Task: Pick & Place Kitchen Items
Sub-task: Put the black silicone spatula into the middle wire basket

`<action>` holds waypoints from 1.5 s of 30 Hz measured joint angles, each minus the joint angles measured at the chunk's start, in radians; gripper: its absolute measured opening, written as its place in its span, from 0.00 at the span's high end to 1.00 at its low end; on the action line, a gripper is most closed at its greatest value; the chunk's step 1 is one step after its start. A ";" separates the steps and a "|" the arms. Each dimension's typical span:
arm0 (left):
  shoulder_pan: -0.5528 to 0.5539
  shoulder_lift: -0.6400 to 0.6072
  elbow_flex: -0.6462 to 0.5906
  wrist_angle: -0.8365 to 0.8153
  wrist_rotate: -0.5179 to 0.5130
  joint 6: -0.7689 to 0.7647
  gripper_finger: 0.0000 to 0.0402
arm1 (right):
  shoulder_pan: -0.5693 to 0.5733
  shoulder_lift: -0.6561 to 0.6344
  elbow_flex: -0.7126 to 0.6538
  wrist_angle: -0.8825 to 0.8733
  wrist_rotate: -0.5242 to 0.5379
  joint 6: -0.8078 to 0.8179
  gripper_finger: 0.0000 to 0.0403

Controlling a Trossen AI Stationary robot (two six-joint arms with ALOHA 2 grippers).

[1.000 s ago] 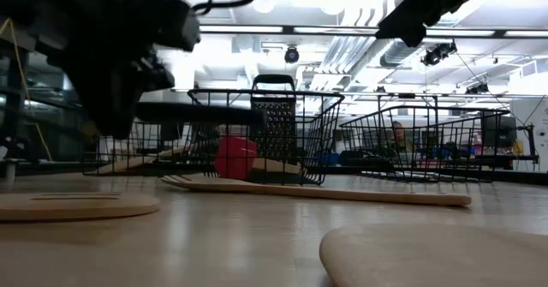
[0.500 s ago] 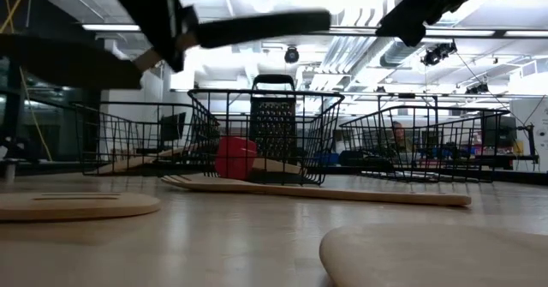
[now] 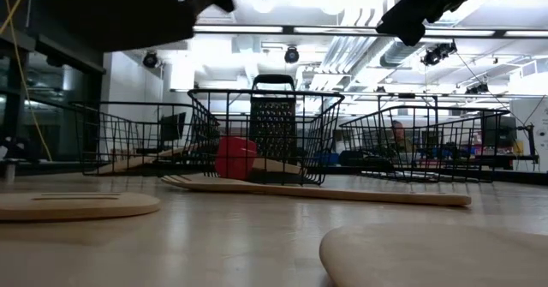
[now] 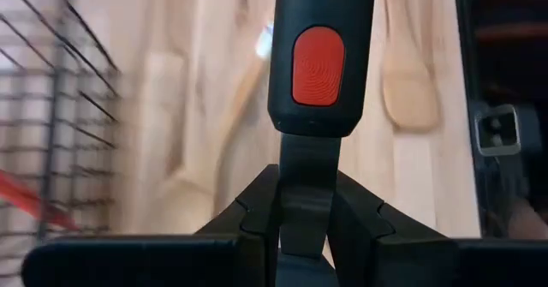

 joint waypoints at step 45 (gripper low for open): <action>0.058 0.125 0.134 0.470 -1.239 0.579 0.84 | 0.389 0.170 -0.285 1.353 0.211 0.159 0.67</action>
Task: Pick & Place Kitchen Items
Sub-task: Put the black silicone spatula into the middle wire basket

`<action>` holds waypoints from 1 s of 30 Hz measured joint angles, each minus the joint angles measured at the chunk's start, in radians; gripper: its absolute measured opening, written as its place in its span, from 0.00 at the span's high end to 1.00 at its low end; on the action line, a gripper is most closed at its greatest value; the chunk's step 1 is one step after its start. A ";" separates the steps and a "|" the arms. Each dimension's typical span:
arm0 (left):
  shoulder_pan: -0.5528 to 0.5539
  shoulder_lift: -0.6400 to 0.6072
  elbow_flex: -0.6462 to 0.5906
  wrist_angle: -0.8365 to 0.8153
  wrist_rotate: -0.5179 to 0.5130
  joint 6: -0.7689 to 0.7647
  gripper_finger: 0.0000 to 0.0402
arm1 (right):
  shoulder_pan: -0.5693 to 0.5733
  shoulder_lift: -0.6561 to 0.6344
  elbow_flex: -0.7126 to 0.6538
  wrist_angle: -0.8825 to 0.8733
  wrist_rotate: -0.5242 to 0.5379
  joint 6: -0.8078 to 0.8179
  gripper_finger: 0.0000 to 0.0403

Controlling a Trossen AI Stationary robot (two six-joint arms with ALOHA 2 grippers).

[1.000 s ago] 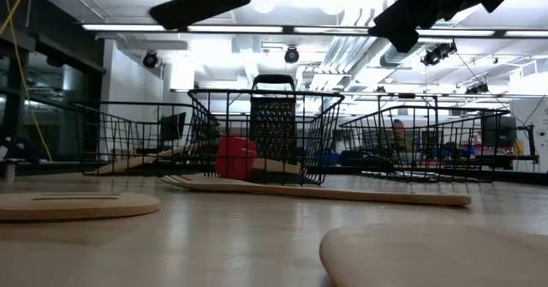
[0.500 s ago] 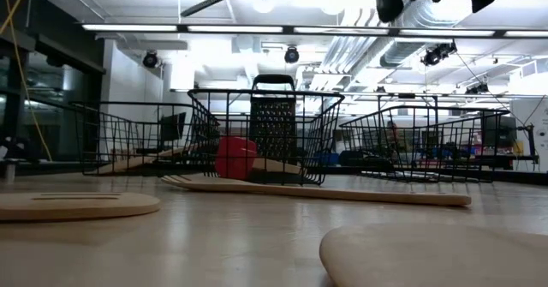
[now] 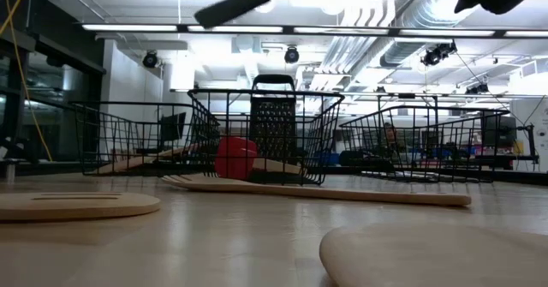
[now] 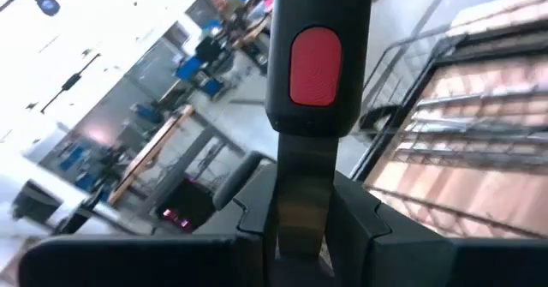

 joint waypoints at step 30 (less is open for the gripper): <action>0.029 0.033 -0.002 0.002 -0.084 -0.025 0.84 | 0.027 0.191 0.002 0.315 0.311 0.151 0.60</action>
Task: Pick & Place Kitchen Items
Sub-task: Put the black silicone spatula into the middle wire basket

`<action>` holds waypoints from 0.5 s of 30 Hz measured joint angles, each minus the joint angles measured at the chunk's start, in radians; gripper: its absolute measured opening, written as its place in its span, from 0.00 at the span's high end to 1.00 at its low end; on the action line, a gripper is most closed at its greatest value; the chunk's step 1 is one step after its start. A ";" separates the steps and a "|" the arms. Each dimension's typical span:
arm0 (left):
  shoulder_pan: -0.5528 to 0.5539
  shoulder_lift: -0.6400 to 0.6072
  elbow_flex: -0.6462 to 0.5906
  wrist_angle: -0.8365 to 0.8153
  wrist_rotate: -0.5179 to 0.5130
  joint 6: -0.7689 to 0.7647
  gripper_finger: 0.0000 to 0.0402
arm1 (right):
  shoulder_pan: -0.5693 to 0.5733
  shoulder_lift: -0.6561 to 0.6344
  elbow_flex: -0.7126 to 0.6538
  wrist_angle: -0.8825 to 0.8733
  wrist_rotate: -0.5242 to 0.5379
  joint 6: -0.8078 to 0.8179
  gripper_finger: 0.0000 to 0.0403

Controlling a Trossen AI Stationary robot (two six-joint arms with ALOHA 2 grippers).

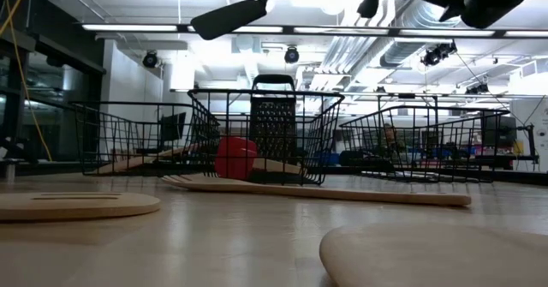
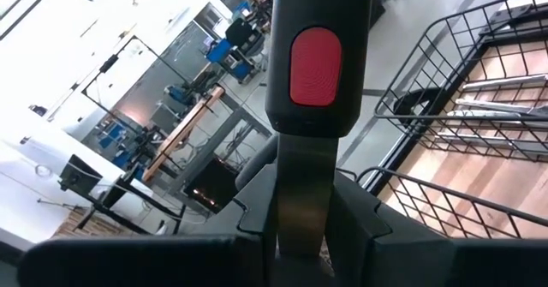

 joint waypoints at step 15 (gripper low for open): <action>0.000 0.000 0.000 0.000 0.003 0.003 0.84 | -0.028 0.014 0.097 -0.037 -0.044 -0.005 0.49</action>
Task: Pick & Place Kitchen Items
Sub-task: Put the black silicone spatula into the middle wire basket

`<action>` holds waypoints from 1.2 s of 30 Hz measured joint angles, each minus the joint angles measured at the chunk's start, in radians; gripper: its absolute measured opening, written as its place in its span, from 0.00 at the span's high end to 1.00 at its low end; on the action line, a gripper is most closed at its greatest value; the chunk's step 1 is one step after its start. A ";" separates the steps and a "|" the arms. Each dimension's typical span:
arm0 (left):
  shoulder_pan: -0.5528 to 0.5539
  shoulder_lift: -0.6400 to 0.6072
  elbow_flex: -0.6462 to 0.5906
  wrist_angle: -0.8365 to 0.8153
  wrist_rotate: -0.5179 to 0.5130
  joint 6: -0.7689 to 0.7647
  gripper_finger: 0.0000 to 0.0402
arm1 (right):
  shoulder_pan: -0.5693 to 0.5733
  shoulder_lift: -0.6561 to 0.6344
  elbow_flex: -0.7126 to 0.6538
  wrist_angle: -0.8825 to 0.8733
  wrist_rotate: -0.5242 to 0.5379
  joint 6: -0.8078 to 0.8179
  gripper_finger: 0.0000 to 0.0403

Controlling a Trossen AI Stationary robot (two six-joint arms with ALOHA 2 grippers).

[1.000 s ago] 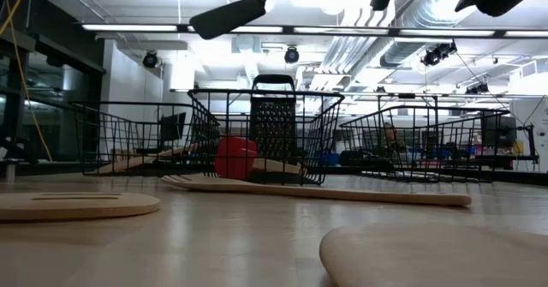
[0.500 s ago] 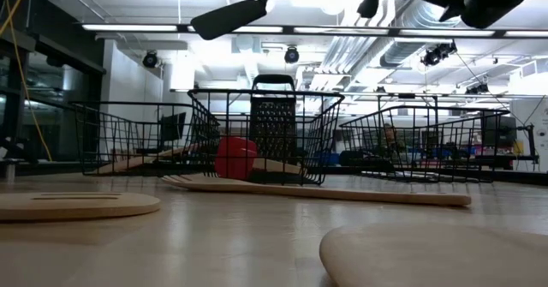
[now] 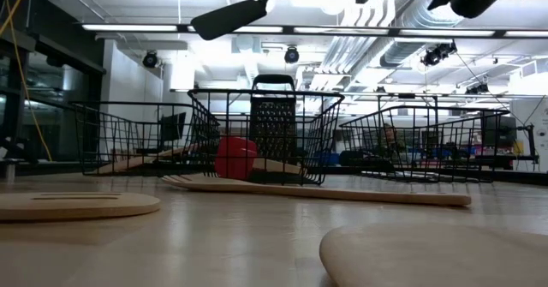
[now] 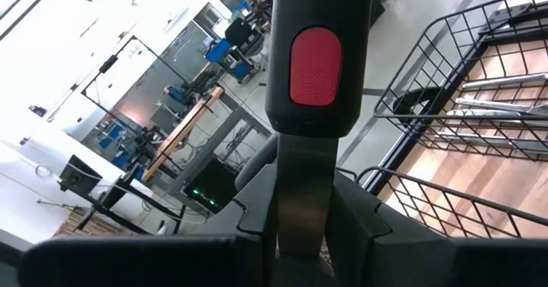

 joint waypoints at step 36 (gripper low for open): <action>-0.016 -0.007 0.001 -0.017 -0.029 0.077 0.37 | -0.077 -0.006 0.012 -0.158 -0.050 0.010 0.90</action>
